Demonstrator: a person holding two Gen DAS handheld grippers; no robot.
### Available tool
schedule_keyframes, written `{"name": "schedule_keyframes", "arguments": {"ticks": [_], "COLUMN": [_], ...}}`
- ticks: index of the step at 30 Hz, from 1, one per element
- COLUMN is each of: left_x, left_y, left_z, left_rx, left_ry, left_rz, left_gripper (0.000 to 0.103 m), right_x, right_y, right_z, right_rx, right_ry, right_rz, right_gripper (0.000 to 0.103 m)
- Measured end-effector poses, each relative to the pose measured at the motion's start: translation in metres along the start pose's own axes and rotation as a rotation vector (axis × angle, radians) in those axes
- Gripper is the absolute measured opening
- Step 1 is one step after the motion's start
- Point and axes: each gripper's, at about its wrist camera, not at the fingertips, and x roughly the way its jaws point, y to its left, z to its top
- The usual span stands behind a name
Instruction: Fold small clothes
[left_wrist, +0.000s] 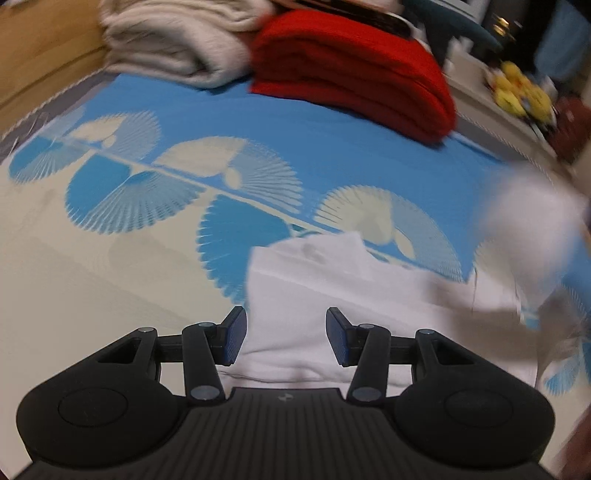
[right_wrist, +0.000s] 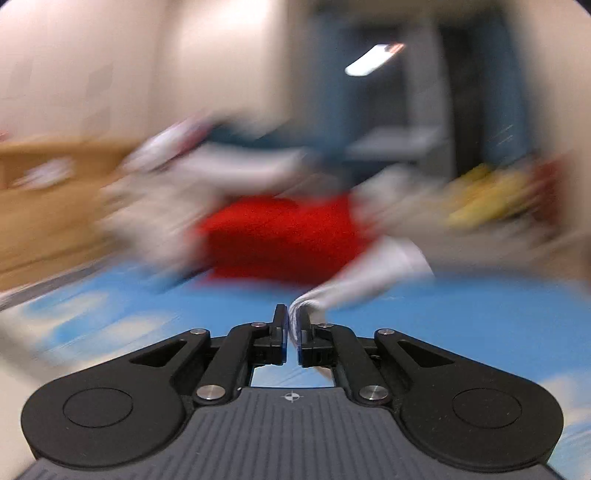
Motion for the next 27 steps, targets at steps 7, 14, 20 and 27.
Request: {"name": "schedule_keyframes", "arguments": {"ticks": [7, 14, 20, 27], "left_x": [0.004, 0.045, 0.079, 0.111], "left_y": [0.030, 0.038, 0.024, 0.009], "left_z": [0.010, -0.003, -0.015, -0.008], "left_rx": [-0.097, -0.153, -0.156, -0.163], "left_ry": [0.039, 0.064, 0.073, 0.082], "left_rz": [-0.058, -0.142, -0.178, -0.187], "left_gripper": [0.053, 0.020, 0.017, 0.031], "right_x": [0.017, -0.057, -0.061, -0.038], "right_y": [0.060, 0.025, -0.057, -0.100], "right_z": [-0.037, 0.008, -0.025, -0.047], "right_rx": [-0.121, -0.018, 0.301, 0.449], "right_ry": [0.472, 0.348, 0.321, 0.394], "right_rz": [0.082, -0.234, -0.563, -0.577], "right_gripper": [0.027, 0.050, 0.048, 0.046]}}
